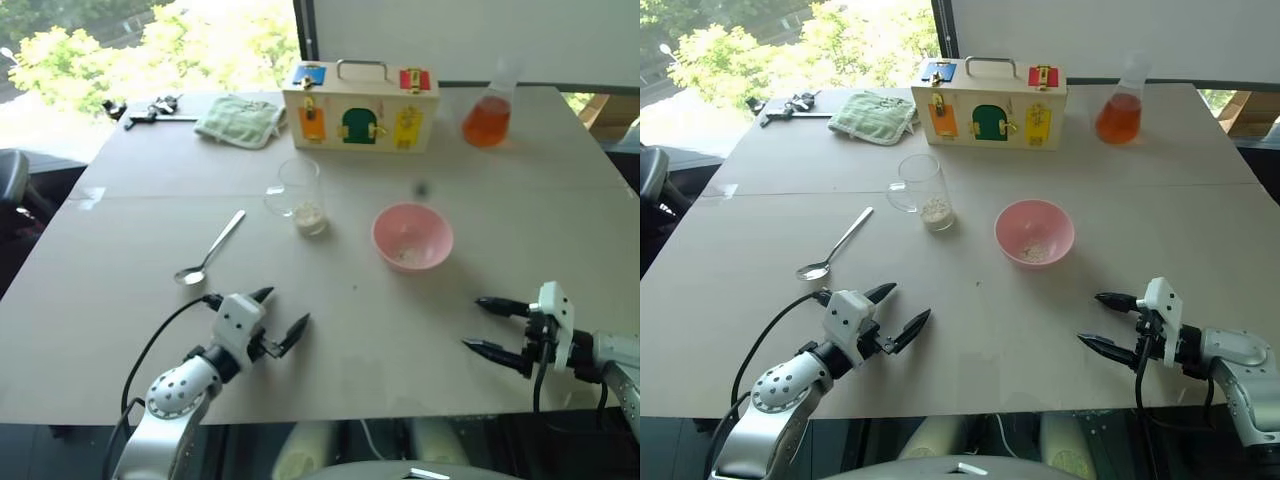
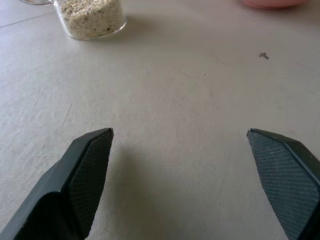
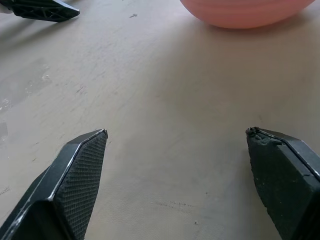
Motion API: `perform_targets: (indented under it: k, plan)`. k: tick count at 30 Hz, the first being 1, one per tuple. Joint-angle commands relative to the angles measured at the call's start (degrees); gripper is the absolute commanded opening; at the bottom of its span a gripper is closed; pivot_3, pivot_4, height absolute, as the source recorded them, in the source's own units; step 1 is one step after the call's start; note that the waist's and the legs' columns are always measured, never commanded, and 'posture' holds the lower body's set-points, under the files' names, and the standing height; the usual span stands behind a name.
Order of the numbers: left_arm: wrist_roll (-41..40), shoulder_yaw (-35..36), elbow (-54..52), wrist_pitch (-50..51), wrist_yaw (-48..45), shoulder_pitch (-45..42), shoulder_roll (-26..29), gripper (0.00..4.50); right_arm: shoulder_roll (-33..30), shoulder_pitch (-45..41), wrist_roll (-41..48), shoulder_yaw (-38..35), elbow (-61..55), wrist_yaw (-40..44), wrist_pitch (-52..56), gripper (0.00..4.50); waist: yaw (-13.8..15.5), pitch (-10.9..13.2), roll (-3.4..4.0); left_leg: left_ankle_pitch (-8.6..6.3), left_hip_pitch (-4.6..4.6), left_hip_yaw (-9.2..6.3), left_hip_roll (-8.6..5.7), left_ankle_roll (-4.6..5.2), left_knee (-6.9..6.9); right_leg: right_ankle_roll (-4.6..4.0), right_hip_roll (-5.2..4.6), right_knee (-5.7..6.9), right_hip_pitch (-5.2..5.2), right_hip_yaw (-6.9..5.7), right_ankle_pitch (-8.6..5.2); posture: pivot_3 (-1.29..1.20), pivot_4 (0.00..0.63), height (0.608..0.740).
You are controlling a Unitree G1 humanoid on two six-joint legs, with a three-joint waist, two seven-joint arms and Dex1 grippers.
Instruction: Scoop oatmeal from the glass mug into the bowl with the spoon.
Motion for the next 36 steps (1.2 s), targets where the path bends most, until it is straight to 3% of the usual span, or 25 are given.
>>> perform_targets:
  k: [1, 27, 33, 36]
  plan:
    - [-1.13, 1.29, -1.56, -0.08, -0.25, -0.52, 0.15, 4.50, -0.42, 0.15, 0.85, -1.66, -1.30, 0.38, -0.35, 4.47, 0.01, 0.00, 0.00, 0.00, 0.00, 0.00, 0.00, 0.00, 0.00, 0.00, 0.00, 0.00, 0.00, 0.00, 0.00, 0.00, 0.150, 0.740]
    - [-3.45, 1.95, -1.51, 0.22, -0.51, -0.69, -0.63, 4.50, 0.58, 1.71, 2.12, -1.65, -5.61, -1.55, 1.50, 4.47, -0.02, 0.00, 0.00, 0.12, 0.00, 0.01, 0.00, -0.19, 0.02, 0.00, 0.00, 0.03, -0.01, 0.01, 0.00, 0.00, 0.150, 0.740]
    - [-8.80, 5.30, -3.40, 4.08, 1.95, -1.40, -3.26, 4.50, 1.98, 1.15, 9.85, -1.17, -16.50, -5.95, 10.01, 4.47, -0.07, 0.00, 0.00, 0.11, 0.00, 0.01, 0.00, -0.18, 0.04, 0.00, 0.00, 0.08, -0.03, 0.01, 0.00, 0.00, 0.150, 0.740]
    - [-8.71, 6.01, -4.38, 7.58, 2.73, -2.85, -1.63, 4.50, 2.62, -1.70, 11.22, 0.92, -21.30, -8.97, 13.25, 4.47, -0.04, 0.00, -0.02, 0.10, 0.00, 0.00, 0.00, -0.15, 0.05, 0.00, 0.01, 0.09, -0.03, 0.00, 0.01, 0.00, 0.150, 0.740]
